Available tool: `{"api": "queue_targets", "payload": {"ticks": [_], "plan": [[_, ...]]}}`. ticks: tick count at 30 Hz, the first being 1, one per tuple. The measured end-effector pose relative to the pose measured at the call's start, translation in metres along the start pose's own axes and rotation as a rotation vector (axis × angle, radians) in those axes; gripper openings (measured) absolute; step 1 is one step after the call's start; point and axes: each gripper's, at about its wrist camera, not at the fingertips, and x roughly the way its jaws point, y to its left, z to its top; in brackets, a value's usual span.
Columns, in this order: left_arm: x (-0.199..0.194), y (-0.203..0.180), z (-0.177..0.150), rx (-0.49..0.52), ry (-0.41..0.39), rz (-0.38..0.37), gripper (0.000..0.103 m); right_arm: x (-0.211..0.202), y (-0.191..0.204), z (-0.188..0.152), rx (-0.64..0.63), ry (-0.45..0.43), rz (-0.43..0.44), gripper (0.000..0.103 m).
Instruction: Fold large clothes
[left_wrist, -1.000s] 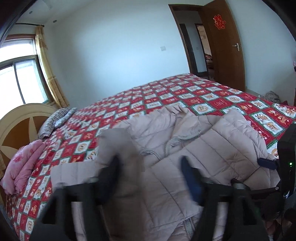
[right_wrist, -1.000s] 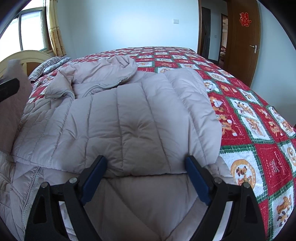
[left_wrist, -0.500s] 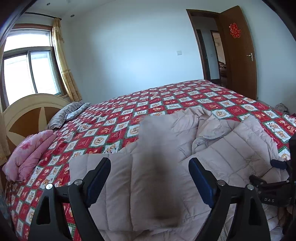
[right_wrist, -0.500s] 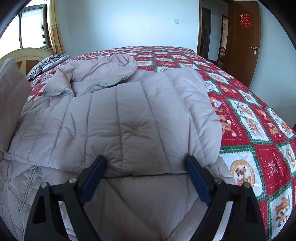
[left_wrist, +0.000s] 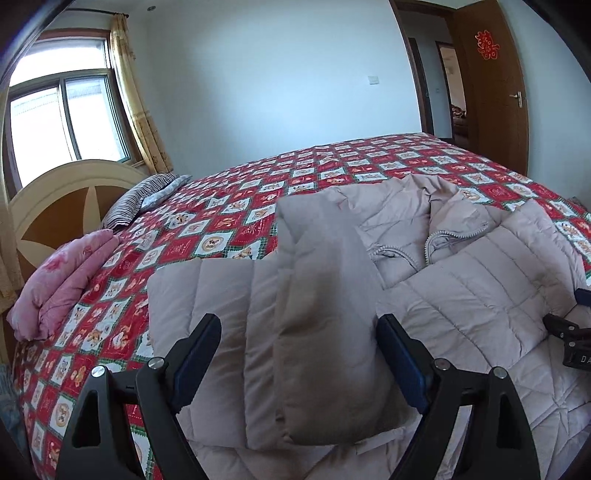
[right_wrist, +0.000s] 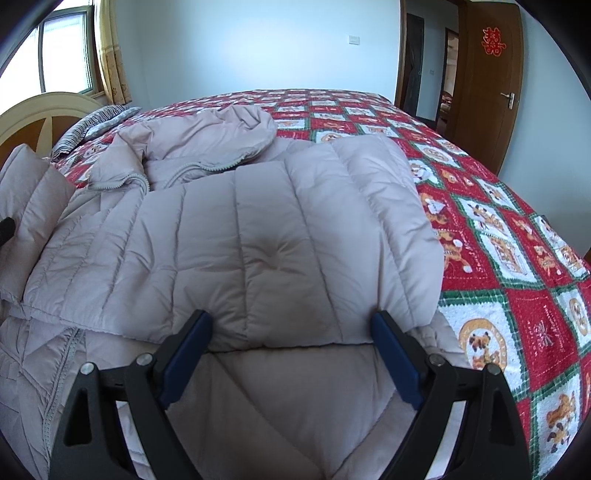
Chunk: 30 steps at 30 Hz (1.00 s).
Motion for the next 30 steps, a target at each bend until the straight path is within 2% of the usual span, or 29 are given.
{"api": "queue_targets", "payload": {"ticks": [7,10,12,15,17,20,23,25,30], "plan": [[-0.016,-0.005,0.0,-0.016,-0.06,-0.107,0.088,0.004,0.001,0.0,-0.002,0.015,0.002,0.094],[-0.016,-0.017,0.01,-0.031,-0.051,-0.129,0.088,0.006,0.005,0.0,-0.022,0.026,-0.015,0.095],[-0.026,-0.023,0.015,-0.03,-0.081,-0.141,0.088,0.005,0.003,-0.001,-0.014,0.024,-0.003,0.095],[-0.045,-0.028,0.018,0.012,-0.154,-0.128,0.09,0.003,-0.001,-0.001,0.007,0.018,0.023,0.095],[-0.049,-0.029,0.016,0.062,-0.188,-0.063,0.095,0.003,-0.002,0.0,0.01,0.018,0.026,0.095],[-0.046,-0.019,0.012,0.076,-0.198,0.005,0.096,0.002,-0.001,0.0,0.011,0.016,0.028,0.095],[-0.044,-0.003,0.011,0.029,-0.189,0.01,0.096,0.003,-0.003,0.001,0.019,0.019,0.039,0.095],[-0.04,-0.001,0.014,0.002,-0.171,-0.015,0.096,0.005,-0.002,0.001,0.013,0.026,0.033,0.095],[-0.046,-0.029,0.027,0.011,-0.187,-0.077,0.096,0.002,0.0,0.001,0.007,0.017,0.02,0.095]]}}
